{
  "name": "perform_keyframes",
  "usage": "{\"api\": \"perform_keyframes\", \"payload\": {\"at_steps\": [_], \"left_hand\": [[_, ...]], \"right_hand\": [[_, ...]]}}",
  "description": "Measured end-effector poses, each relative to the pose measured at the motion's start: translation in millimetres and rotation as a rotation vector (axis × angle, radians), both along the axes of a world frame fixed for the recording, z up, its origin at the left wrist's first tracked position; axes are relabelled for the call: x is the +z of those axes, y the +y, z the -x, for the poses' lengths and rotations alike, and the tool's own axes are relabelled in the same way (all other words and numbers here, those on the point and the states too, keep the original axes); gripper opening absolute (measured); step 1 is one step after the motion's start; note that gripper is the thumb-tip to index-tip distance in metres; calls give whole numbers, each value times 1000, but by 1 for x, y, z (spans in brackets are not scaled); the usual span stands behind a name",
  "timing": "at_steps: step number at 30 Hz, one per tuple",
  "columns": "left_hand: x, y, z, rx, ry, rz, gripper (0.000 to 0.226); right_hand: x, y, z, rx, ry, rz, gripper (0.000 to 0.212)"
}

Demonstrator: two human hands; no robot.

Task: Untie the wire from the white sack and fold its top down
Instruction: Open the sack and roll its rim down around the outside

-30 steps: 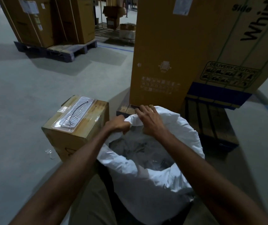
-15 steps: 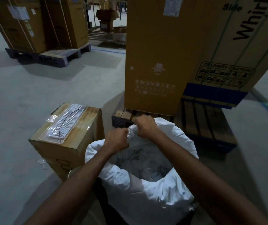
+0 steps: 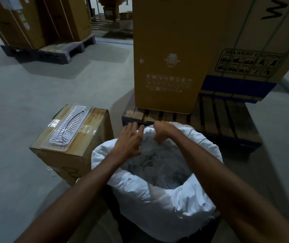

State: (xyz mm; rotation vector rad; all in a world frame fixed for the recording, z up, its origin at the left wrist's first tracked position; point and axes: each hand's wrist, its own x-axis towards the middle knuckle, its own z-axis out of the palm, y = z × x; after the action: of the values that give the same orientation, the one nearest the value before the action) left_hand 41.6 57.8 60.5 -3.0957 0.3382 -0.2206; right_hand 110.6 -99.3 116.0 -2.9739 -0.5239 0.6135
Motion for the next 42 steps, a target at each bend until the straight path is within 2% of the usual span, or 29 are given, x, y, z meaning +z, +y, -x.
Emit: {"api": "perform_keyframes", "payload": {"at_steps": [2, 4, 6, 8, 9, 11, 13, 14, 16, 17, 19, 21, 23, 25, 27, 29, 31, 32, 33, 34, 35, 37, 38, 40, 42], "left_hand": [[-6, -3, -2, 32, 16, 48, 60], [-5, -6, -7, 168, 110, 201, 48], [0, -6, -17, 300, 304, 407, 40], [8, -1, -30, 307, 554, 645, 37], [13, 4, -34, 298, 652, 740, 37], [19, 13, -35, 281, 743, 838, 36], [16, 13, -33, 202, 712, 804, 39], [11, 10, -29, 158, 648, 711, 47], [-1, 1, -21, 119, 396, 413, 64], [-8, -4, -15, 83, 278, 316, 66], [-16, -11, -3, -20, 69, 229, 57], [-23, -12, 2, -86, -52, 244, 43], [-27, -12, -3, -40, 65, 419, 28], [-20, -12, -9, 54, 308, 594, 19], [-7, -14, -11, 124, 475, 821, 20], [3, -17, -11, 198, 577, 1080, 18], [3, -18, -14, 228, 634, 1117, 32], [-1, -16, -18, 200, 661, 1059, 48], [-6, -16, -22, 157, 650, 911, 65], [-13, -19, -25, 123, 566, 696, 76], [-23, -22, -27, 94, 439, 491, 76], [-35, -34, -26, -29, 190, 294, 58], [-35, -41, -26, -74, 111, 297, 47], [-38, -48, -29, -93, 92, 426, 32], [-41, -46, -36, -15, 134, 620, 28]], "right_hand": [[10, 3, -4, 53, 97, 56, 42], [12, 2, -2, 94, 32, 18, 45], [3, 0, 9, 131, -229, 26, 52], [-16, -3, 25, 172, -511, 129, 63], [-23, -5, 32, 159, -604, 143, 65], [-32, -11, 38, 103, -617, 76, 55], [-32, -16, 36, 6, -446, 15, 42], [-31, -18, 34, -31, -342, 8, 39], [-23, -23, 22, -64, -173, -5, 43], [-18, -25, 18, -75, -92, -7, 47], [-7, -30, 8, -80, 40, 10, 52], [-3, -33, 2, -55, 97, 12, 50], [-9, -36, 4, -28, -4, -23, 40], [-22, -39, 12, 19, -283, -37, 38], [-39, -43, 21, 94, -561, 15, 55], [-51, -48, 29, 73, -718, 1, 59], [-64, -56, 28, 25, -646, -22, 43], [-67, -58, 25, -18, -557, -50, 33], [-67, -60, 21, -56, -461, -84, 25], [-66, -62, 15, -69, -367, -109, 25], [-63, -62, 7, -66, -273, -112, 28], [-54, -60, -5, -27, -114, -67, 37], [-48, -58, -11, -15, -46, -36, 44], [-39, -56, -21, -6, 30, -3, 57], [-36, -58, -25, 8, -51, -70, 58]]}}
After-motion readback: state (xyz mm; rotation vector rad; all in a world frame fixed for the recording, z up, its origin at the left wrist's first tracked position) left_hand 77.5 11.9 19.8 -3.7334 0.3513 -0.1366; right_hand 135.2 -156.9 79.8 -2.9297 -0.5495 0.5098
